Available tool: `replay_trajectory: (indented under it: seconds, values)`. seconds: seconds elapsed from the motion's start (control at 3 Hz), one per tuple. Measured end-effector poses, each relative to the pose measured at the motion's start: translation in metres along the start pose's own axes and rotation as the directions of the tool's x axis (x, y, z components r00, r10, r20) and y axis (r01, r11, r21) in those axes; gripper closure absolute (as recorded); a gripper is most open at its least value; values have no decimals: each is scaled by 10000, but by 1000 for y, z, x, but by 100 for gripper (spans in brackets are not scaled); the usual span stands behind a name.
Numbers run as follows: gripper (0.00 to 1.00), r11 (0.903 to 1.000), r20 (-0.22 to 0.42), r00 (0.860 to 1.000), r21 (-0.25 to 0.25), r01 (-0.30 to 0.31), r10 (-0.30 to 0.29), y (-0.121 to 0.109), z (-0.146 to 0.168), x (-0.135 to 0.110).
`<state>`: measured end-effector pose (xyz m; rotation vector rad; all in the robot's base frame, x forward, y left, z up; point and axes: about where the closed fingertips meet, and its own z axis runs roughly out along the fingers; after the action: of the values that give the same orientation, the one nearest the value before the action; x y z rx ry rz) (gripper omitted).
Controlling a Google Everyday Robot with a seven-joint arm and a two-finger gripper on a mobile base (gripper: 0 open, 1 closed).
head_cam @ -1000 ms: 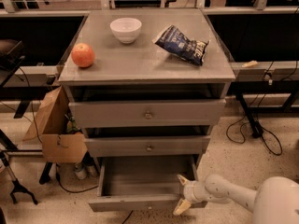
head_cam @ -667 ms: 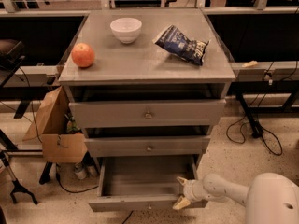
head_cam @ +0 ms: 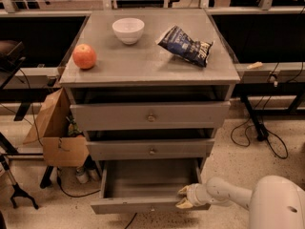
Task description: Close bottom drawer
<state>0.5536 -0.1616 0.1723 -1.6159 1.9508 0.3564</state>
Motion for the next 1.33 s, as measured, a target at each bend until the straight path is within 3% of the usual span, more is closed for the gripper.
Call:
replay_trajectory:
  seconds: [0.33, 0.67, 1.33]
  values:
    - [89, 9998, 45, 9999, 167, 89, -90, -11, 2, -4]
    - [100, 9993, 75, 9998, 326, 155, -158, -22, 2, -7]
    - [58, 9985, 201, 9994, 480, 258, -268, -33, 4, -15]
